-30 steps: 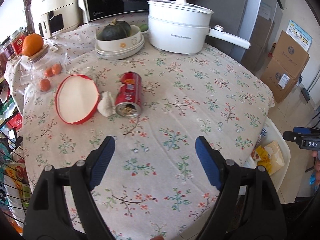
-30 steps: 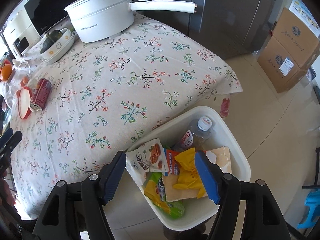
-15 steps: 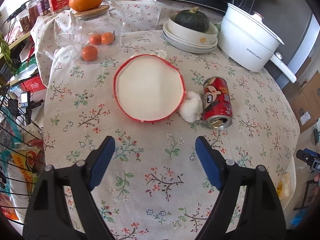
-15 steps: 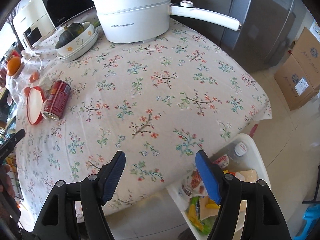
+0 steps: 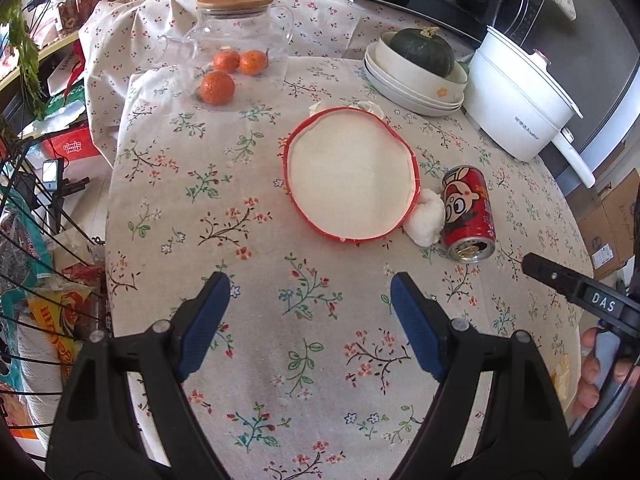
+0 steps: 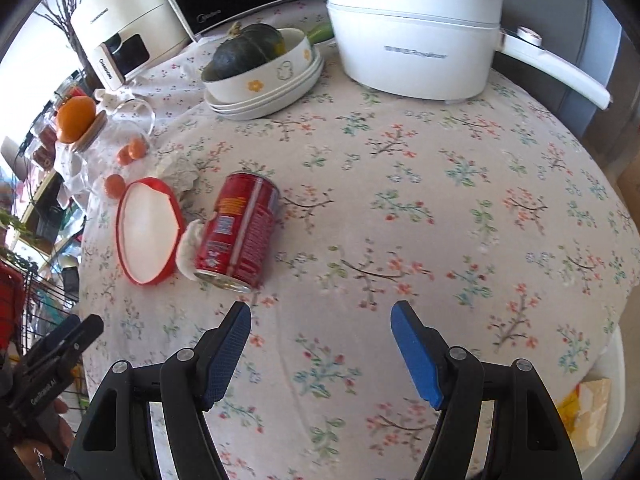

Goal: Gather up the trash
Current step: 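Grasp the red can with the right tool while the left tool grasps the white tissue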

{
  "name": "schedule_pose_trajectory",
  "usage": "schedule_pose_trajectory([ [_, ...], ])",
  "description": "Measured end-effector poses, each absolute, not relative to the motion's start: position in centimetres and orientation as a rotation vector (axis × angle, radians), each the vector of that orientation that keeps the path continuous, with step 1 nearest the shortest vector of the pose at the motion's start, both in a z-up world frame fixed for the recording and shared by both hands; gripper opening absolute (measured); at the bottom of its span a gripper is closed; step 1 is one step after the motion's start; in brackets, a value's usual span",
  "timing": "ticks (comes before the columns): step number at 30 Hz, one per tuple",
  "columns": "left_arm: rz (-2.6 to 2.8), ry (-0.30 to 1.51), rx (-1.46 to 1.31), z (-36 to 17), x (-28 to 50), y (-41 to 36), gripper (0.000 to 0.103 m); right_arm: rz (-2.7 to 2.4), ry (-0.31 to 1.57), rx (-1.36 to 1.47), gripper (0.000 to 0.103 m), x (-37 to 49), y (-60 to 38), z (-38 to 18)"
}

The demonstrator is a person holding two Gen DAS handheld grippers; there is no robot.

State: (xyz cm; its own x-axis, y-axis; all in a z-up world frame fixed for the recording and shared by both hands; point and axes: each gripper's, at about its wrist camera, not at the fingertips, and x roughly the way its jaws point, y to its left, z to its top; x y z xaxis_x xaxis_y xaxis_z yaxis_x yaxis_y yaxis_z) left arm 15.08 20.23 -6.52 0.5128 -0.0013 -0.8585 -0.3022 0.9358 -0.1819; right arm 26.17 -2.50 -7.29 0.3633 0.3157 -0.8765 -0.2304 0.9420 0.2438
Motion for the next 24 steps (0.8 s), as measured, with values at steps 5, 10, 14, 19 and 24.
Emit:
schedule_pose_trajectory([
  [5, 0.184, 1.002, -0.316, -5.9, 15.1, 20.5, 0.082, 0.407, 1.118, 0.121, 0.074, 26.7, 0.1, -8.0],
  [10, 0.172, 1.012, -0.306, -6.3, 15.0, 20.5, 0.080, 0.415, 1.122, 0.216, 0.073, 27.9, 0.8, -9.5],
  [14, 0.167, 1.017, -0.289, -6.5, 15.1, 20.2, 0.074, 0.447, 1.142, 0.330, 0.067, 28.7, 0.9, -10.8],
  [19, 0.124, 1.022, -0.294, -6.8, 16.0, 19.1, 0.055, 0.454, 1.142, 0.341, 0.054, 29.1, 0.6, -11.2],
  [24, 0.063, 1.007, -0.288, -7.1, 17.8, 16.6, 0.048, 0.413, 1.160, 0.338, 0.054, 29.2, -1.9, -10.3],
])
